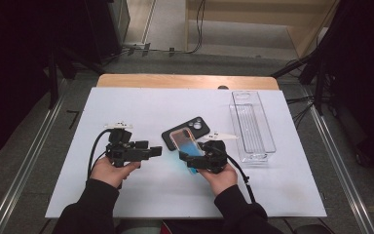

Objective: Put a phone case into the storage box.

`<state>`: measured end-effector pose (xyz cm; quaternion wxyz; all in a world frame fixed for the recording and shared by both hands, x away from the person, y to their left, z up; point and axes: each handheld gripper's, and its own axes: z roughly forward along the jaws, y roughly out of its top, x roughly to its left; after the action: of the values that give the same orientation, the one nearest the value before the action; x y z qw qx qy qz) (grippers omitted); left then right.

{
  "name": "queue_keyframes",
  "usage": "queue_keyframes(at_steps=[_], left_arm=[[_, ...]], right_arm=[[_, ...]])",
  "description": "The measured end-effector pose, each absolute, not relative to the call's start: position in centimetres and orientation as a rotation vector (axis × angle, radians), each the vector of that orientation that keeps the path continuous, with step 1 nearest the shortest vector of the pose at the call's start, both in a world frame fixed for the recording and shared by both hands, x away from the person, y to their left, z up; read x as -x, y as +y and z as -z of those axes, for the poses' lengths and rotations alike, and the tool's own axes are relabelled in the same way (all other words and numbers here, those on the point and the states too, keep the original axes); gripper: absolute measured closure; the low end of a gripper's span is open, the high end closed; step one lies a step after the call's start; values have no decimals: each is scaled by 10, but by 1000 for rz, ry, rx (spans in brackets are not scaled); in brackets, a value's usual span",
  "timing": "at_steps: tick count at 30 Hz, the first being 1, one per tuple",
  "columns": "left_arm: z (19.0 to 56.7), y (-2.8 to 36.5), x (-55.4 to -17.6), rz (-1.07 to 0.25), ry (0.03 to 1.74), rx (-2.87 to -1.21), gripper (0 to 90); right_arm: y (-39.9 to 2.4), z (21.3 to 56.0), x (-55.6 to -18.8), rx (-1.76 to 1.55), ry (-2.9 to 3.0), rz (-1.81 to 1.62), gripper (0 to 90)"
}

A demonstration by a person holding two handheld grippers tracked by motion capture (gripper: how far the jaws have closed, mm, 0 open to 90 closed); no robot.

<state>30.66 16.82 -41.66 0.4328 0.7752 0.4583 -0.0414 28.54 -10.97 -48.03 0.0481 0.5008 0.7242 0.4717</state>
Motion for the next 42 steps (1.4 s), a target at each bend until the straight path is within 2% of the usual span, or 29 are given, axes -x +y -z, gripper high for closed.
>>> queue_keyframes(at_steps=[17,28,40,42], left_arm=[[415,159,-321,58,1229,-1882,265],[419,152,-333,86,1264,-1848,279],[425,139,-344,152,1321,-1806,390],[426,138,-345,160,1327,-1803,437]], right_arm=[[-87,487,-283,-1648,2098,-1521,144],[-71,491,-277,-1665,2041,-1578,144],[-66,490,-271,-1668,1998,-1641,144],[-66,490,-269,-1678,1985,-1648,144]])
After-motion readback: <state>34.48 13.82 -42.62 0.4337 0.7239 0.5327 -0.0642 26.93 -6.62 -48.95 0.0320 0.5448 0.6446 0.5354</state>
